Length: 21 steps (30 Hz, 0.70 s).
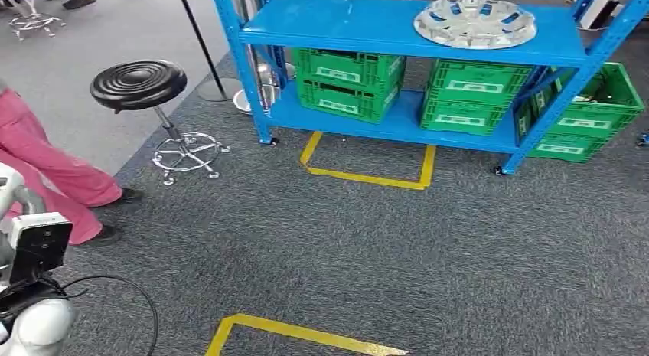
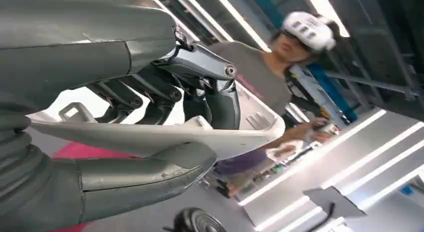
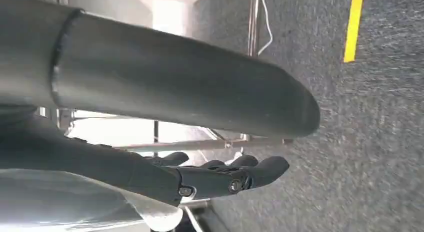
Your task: Take the parts from the cabinet and place them on the table.
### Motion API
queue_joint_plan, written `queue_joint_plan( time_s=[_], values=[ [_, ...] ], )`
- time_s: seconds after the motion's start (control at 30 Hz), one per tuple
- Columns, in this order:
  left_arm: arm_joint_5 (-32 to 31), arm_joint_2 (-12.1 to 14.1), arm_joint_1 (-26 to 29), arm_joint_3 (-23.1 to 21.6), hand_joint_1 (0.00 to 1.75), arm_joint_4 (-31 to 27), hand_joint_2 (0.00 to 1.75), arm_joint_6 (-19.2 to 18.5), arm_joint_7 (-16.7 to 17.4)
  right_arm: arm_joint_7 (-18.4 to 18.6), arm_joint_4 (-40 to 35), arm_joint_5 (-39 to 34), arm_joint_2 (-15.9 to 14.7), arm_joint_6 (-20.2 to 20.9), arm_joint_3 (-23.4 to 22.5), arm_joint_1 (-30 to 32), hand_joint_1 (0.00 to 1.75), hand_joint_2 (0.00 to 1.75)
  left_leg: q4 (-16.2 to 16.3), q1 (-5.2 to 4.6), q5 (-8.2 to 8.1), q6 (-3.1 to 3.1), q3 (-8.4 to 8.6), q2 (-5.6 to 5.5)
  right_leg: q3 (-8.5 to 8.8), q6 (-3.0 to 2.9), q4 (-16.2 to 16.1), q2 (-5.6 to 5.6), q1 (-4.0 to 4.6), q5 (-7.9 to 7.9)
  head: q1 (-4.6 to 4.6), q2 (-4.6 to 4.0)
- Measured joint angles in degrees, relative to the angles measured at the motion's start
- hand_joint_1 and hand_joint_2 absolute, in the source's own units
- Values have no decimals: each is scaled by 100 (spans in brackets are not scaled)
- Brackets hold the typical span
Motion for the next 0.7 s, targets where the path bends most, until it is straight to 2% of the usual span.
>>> queue_joint_plan(
  time_s=[0.03,0.1,0.17,0.2,0.23,0.27,0.3,0.33,0.37,0.4,0.43,0.47,0.5,0.53,0.57,0.67,0.7],
  values=[
    [0,0,-15,4,175,-13,175,0,0,-2,0,2,18,0,0,8,0,0,-153,-70,-106,41,55,235,-5,18,5,-67,42,-11,9,0],
    [-9,-4,-6,13,175,-24,175,2,0,-7,0,9,15,-4,0,-9,0,0,-166,-77,-51,41,2,84,-12,58,-3,-196,43,3,11,0],
    [-9,-2,21,26,175,-29,175,2,0,-9,0,9,18,-4,0,-19,0,0,-236,-72,5,101,-16,-67,52,122,-46,-339,46,13,7,0],
    [-9,-9,28,28,175,-33,175,2,0,-9,-4,13,15,-4,-2,-29,0,0,-285,-25,59,116,19,-119,-10,165,5,-64,11,-65,18,0],
    [-9,-9,4,33,175,-40,175,7,0,-11,-4,17,15,-7,0,-31,0,0,-292,-11,87,152,4,-176,-97,178,206,267,-1,-225,28,0],
    [-9,-11,-9,31,175,-40,175,4,0,-9,-2,17,18,0,2,-27,0,0,-292,-8,99,172,-20,-237,-269,184,605,427,-2,-446,53,0],
    [-9,-29,-6,31,175,-40,175,5,0,-9,-2,24,18,0,2,-5,0,0,-291,-13,109,187,-43,-314,-519,202,1153,494,-1,-693,59,0],
    [-9,-37,-1,31,175,-40,175,4,0,-9,-2,30,17,0,0,12,0,0,-288,-19,116,195,-60,-388,-722,209,1568,516,7,-836,57,0],
    [-7,-37,7,31,175,-40,175,4,0,-9,-2,35,15,0,0,24,0,0,-286,-24,127,196,-67,-479,-829,207,1778,522,12,-843,61,0],
    [-9,-39,10,31,175,-40,175,4,0,-9,-2,37,15,0,0,26,0,0,-284,-24,130,194,-65,-563,-789,198,1672,523,12,-706,59,0],
    [-7,-44,8,31,175,-40,175,4,0,-11,-2,39,15,0,0,20,0,0,-277,-24,134,187,-62,-640,-635,188,1339,536,10,-472,61,0],
    [-7,-48,6,31,175,-40,175,4,0,-13,-2,42,15,2,0,15,0,0,-271,-24,135,182,-57,-721,-397,168,835,587,9,-198,59,0],
    [-7,-50,0,31,175,-40,175,4,0,-15,-2,46,15,2,0,10,0,0,-258,-22,130,165,-59,-794,-141,140,281,778,-2,55,61,0],
    [-7,-52,-11,31,175,-37,175,7,0,-20,-2,48,13,7,0,9,0,0,-230,-42,122,133,-90,-854,-17,103,24,1086,-22,3,50,0],
    [-7,-57,-42,31,175,-37,175,2,0,-24,-2,50,15,15,2,9,0,0,-188,-28,127,101,-136,-934,32,108,-113,1045,-42,-23,52,0],
    [-7,-59,-51,28,175,-37,175,2,0,-42,-4,66,15,35,0,7,0,0,-239,16,211,-33,-202,-1141,76,54,-94,872,-9,10,48,0],
    [-4,-57,-51,26,175,-35,175,4,0,-52,-4,68,33,39,-2,1,0,0,-215,-2,178,-49,-214,-1045,100,11,-153,777,-54,38,59,0]
  ],
)
